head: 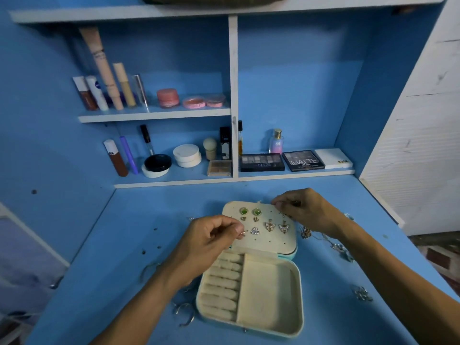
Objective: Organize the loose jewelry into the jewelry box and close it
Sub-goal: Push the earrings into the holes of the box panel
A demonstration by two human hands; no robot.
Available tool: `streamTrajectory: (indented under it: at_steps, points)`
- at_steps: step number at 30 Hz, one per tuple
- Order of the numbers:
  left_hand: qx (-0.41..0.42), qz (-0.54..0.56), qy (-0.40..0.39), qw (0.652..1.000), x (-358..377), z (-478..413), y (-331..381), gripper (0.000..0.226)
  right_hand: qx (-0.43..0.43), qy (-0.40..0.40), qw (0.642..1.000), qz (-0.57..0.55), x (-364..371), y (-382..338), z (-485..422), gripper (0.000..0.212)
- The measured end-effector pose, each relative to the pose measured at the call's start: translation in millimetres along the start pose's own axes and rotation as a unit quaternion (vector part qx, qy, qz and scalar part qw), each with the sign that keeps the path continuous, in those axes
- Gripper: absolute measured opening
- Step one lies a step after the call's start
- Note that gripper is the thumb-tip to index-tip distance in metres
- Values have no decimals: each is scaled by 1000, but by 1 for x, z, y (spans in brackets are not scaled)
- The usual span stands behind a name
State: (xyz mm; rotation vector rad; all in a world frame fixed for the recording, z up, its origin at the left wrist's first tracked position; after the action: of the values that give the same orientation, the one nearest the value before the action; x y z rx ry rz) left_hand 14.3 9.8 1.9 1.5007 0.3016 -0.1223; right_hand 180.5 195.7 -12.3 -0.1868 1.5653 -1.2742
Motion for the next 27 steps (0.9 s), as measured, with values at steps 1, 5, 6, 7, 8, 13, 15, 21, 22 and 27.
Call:
streamTrajectory:
  at_steps: [1, 5, 6, 7, 8, 13, 15, 21, 22, 27]
  points:
    - [-11, 47, -11, 999, 3, -2, 0, 15, 1, -2, 1000, -4, 0, 0, 0, 19]
    - [-12, 82, -8, 997, 7, -8, 1, 24, -2, 9, 999, -41, -6, -1, 5, 19]
    - [-5, 75, 9, 997, 6, -7, 1, 21, -6, 12, 998, -62, -9, -2, 6, 17]
    - [4, 64, 24, 998, 4, -7, 2, 18, -11, 9, 996, -90, -11, -5, 8, 16]
    - [14, 50, 36, 998, 2, -6, 3, 15, -15, 3, 993, -119, -12, -8, 10, 14]
    - [129, -133, 96, 978, -1, 11, 26, 6, -49, -34, 982, -177, -15, -36, 27, 16]
    - [192, -223, 113, 949, 4, 20, 35, 7, -69, -44, 980, -181, -14, -46, 36, 21]
    - [237, -296, 128, 917, 31, 22, 38, 19, -100, -34, 981, -165, -6, -59, 57, 18]
    - [237, -295, 141, 915, 34, 20, 40, 20, -101, -29, 981, -161, -4, -59, 58, 17]
    - [250, -303, 176, 903, 44, 11, 51, 20, -94, -25, 983, -156, -2, -59, 65, 17]
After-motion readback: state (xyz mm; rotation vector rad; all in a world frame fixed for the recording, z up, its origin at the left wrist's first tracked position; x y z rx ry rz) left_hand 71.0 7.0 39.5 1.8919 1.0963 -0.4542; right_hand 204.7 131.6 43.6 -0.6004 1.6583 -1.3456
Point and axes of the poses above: each hand's wrist, its own z-axis away from the middle knuckle, its own x-axis out of the palm, y = z × x, the point moved 6 cm from there along -z, towards the middle knuckle, and after that the axes turned 10 degrees about -y, right-handed, at the moved point
